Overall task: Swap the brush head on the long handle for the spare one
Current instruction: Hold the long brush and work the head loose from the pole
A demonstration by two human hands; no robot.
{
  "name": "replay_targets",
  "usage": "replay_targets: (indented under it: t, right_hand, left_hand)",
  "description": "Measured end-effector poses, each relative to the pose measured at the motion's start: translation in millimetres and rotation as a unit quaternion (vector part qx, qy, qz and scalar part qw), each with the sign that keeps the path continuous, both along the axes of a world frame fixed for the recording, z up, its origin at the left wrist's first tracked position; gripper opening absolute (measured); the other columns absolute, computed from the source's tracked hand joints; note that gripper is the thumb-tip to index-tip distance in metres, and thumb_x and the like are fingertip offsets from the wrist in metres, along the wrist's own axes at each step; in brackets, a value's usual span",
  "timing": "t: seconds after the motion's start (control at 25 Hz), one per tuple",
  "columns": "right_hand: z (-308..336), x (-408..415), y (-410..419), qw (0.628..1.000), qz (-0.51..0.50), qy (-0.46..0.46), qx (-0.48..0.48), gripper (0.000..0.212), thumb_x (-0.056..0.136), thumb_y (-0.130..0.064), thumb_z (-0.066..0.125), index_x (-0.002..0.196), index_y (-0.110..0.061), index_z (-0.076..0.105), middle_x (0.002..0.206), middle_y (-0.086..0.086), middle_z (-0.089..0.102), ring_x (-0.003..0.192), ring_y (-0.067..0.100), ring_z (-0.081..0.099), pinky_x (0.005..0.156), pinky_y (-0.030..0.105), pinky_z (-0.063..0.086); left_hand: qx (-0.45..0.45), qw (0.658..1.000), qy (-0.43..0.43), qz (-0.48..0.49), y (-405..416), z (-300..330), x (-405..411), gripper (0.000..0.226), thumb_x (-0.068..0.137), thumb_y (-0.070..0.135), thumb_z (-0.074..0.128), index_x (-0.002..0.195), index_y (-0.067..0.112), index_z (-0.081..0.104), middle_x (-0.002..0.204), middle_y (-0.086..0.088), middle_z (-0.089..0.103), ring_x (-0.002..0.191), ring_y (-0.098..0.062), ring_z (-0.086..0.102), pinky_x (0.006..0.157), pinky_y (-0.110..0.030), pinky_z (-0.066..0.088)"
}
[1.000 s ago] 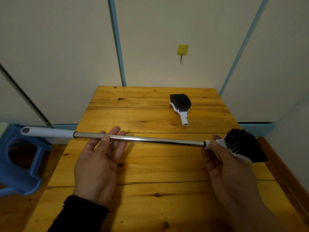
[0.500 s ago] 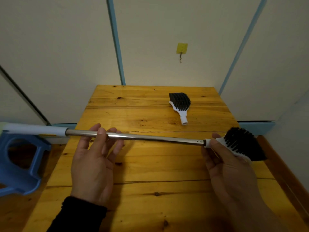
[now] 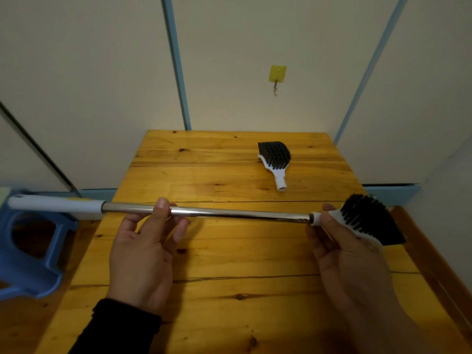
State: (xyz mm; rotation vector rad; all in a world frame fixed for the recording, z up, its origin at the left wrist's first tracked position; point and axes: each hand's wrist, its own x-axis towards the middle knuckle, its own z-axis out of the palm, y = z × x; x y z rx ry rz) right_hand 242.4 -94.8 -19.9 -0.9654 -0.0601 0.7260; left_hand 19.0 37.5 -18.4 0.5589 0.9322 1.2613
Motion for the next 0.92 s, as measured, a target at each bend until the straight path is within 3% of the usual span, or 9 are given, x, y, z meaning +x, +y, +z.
replay_targets:
  t: [0.08,0.28,0.44,0.6,0.68,0.84,0.92]
  right_hand:
    - [0.6,0.3,-0.4,1.0,-0.002,-0.001,0.0,0.055,0.084,-0.001,0.07,0.137,-0.012,0.06,0.109,-0.001,0.079,0.102,0.016,0.075,0.079,0.034,0.062]
    - [0.5,2.5,-2.3,1.0,-0.008,0.002,-0.018,0.041,0.085,0.0,0.069,0.124,-0.012,0.065,0.113,0.002,0.077,0.106,0.019,0.073,0.08,0.035,0.062]
    - [1.4,2.7,-1.8,1.0,-0.005,-0.004,-0.015,0.044,0.072,-0.007,0.073,0.115,-0.015,0.068,0.11,0.001,0.077,0.103,0.017,0.074,0.079,0.033,0.062]
    - [-2.3,3.9,-1.3,1.0,0.002,0.009,-0.024,0.034,0.088,-0.004,0.068,0.122,-0.009,0.068,0.114,0.003,0.077,0.103,0.017,0.075,0.078,0.033,0.062]
    - [-2.3,4.6,-1.0,1.0,0.001,0.013,-0.027,0.037,0.085,-0.005,0.069,0.121,-0.011,0.067,0.115,0.002,0.077,0.107,0.019,0.073,0.077,0.032,0.062]
    - [-1.3,2.1,0.4,1.0,-0.001,0.008,-0.015,0.055,0.079,-0.005,0.072,0.133,-0.008,0.061,0.118,0.003,0.076,0.111,0.022,0.071,0.078,0.033,0.061]
    - [-3.2,2.0,0.8,1.0,-0.001,0.009,-0.011,0.053,0.082,-0.002,0.071,0.134,-0.011,0.062,0.116,0.001,0.077,0.111,0.021,0.072,0.078,0.033,0.061]
  left_hand:
    - [-0.002,1.0,0.006,-0.009,0.2,-1.0,1.5,0.018,0.094,0.02,0.074,0.108,0.018,0.064,0.099,-0.004,0.077,0.1,-0.021,0.073,0.075,-0.028,0.065]
    - [-0.018,0.998,-0.035,-0.041,-2.1,3.4,5.3,0.032,0.106,0.004,0.056,0.138,0.007,0.056,0.123,-0.014,0.081,0.114,-0.025,0.078,0.093,-0.04,0.064]
    - [-0.009,0.999,-0.031,-0.024,-3.2,5.9,4.9,0.039,0.104,0.003,0.058,0.143,0.007,0.053,0.118,-0.013,0.082,0.113,-0.026,0.079,0.091,-0.036,0.064]
    - [-0.009,0.999,-0.031,-0.007,-3.3,1.8,4.6,0.04,0.096,0.009,0.069,0.134,0.007,0.059,0.108,-0.011,0.084,0.118,-0.026,0.076,0.085,-0.029,0.065]
    - [-0.01,1.0,-0.017,-0.001,-2.2,1.2,4.2,0.036,0.091,0.014,0.074,0.125,0.011,0.064,0.105,-0.009,0.084,0.114,-0.022,0.077,0.079,-0.025,0.065]
    - [-0.018,1.0,0.007,0.006,-2.9,1.1,4.8,0.033,0.091,0.019,0.077,0.123,0.015,0.071,0.094,-0.001,0.077,0.085,-0.012,0.076,0.073,-0.024,0.065]
    - [-0.028,0.999,0.021,-0.001,-3.8,0.4,4.9,0.024,0.094,0.022,0.075,0.117,0.016,0.072,0.093,-0.001,0.073,0.079,-0.009,0.073,0.071,-0.024,0.065]
